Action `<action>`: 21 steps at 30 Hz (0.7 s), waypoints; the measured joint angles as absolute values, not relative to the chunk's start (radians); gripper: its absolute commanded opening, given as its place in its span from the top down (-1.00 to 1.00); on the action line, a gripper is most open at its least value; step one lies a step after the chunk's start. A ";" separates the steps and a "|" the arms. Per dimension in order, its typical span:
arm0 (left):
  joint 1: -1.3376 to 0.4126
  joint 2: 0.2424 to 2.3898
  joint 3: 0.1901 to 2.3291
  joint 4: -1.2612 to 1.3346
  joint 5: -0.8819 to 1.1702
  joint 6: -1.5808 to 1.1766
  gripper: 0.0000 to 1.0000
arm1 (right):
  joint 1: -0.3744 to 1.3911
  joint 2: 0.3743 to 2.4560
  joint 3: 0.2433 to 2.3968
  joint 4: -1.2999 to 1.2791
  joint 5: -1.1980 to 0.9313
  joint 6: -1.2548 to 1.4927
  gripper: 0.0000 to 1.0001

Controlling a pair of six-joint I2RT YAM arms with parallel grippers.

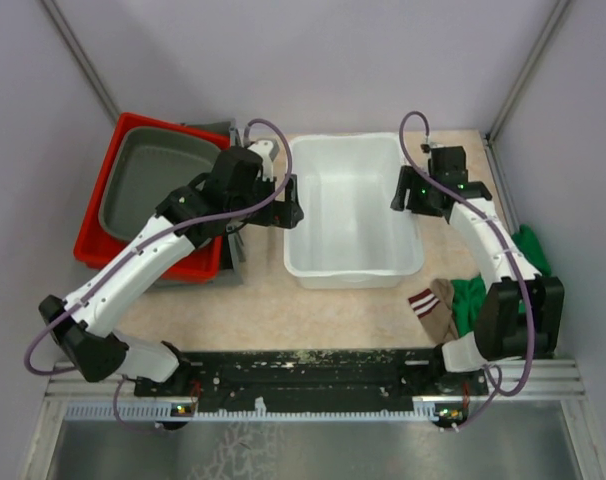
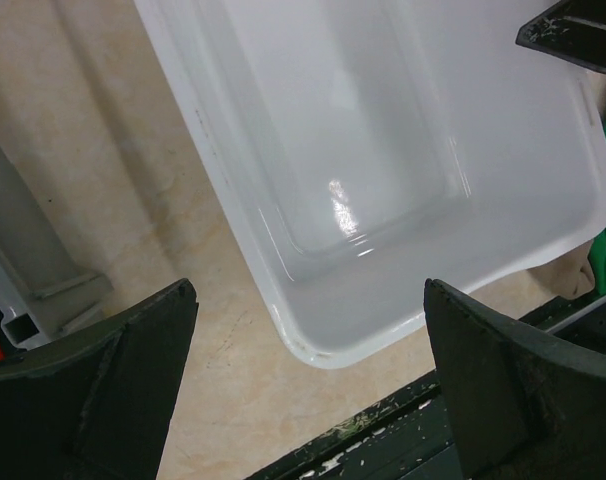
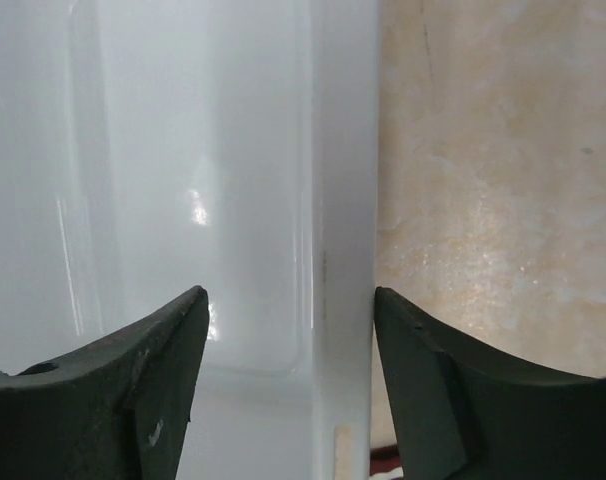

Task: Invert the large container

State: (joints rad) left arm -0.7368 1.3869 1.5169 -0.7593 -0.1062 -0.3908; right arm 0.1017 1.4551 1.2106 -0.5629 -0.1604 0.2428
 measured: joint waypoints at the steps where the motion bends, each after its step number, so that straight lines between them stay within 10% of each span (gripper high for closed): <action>1: -0.737 1.394 1.517 -0.757 -0.103 -0.392 -0.99 | 0.102 1.448 1.212 -0.575 -0.135 0.237 -0.44; 21: -0.704 1.548 1.507 -0.710 -0.094 -0.461 -0.99 | 0.102 1.212 1.386 -0.848 0.295 0.390 -0.83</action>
